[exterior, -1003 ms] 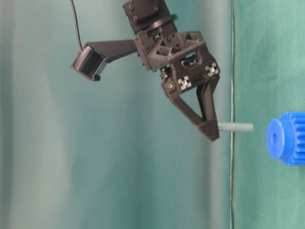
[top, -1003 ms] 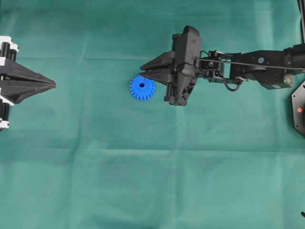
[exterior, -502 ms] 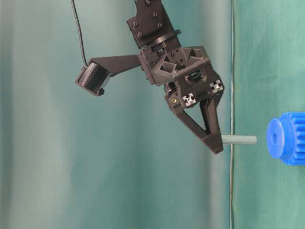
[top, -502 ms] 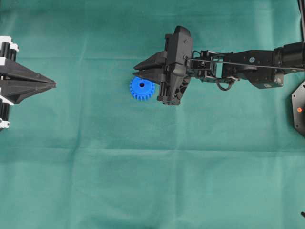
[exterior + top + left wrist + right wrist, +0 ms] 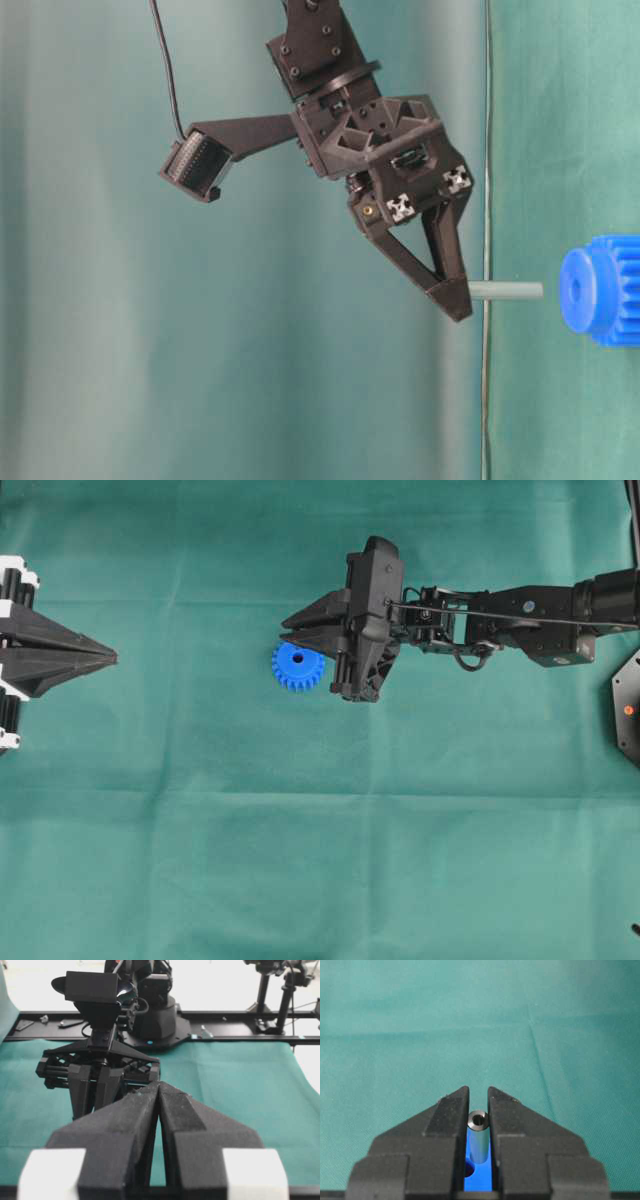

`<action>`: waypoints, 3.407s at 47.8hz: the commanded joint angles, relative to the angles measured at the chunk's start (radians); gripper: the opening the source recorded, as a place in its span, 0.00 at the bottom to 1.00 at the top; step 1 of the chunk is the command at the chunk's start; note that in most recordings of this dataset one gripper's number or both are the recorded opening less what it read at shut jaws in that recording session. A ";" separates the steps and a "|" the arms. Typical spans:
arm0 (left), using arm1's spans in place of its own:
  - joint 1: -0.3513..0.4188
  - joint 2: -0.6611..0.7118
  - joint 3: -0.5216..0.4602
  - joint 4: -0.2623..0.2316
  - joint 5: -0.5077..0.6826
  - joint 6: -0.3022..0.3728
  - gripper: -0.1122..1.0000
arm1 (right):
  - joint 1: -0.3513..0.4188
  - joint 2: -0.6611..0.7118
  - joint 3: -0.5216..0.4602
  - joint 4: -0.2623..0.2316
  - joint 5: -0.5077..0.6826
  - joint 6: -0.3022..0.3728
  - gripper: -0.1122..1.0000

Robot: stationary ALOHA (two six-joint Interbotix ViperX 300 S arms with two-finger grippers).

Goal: Insert the shaft placed at a random location into the center hole of the small gear at another random location.
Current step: 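Lower the shaft into the blue gear's center hole, then open the right gripper and withdraw it to the right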

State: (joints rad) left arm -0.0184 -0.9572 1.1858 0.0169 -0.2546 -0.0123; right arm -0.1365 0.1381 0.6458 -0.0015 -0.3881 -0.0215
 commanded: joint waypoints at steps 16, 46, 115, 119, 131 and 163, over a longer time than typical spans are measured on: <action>0.000 0.008 -0.015 0.002 -0.003 -0.002 0.10 | 0.017 0.015 -0.026 0.000 -0.006 -0.003 0.20; 0.002 0.008 -0.014 0.002 0.008 -0.002 0.10 | 0.017 0.080 -0.035 0.005 -0.025 -0.002 0.20; 0.002 0.008 -0.014 0.002 0.008 -0.002 0.10 | 0.017 0.124 -0.028 0.006 -0.044 0.000 0.56; 0.000 0.008 -0.014 0.002 0.008 -0.002 0.10 | 0.017 0.126 -0.028 0.006 -0.044 0.000 0.79; 0.002 0.008 -0.014 0.002 0.008 -0.002 0.10 | 0.017 0.118 -0.028 0.006 -0.043 0.000 0.75; 0.000 0.008 -0.014 0.002 0.008 -0.003 0.10 | 0.017 0.006 -0.026 0.006 0.014 0.002 0.75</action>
State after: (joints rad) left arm -0.0184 -0.9572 1.1858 0.0169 -0.2393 -0.0138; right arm -0.1212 0.1779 0.6335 0.0031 -0.3758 -0.0215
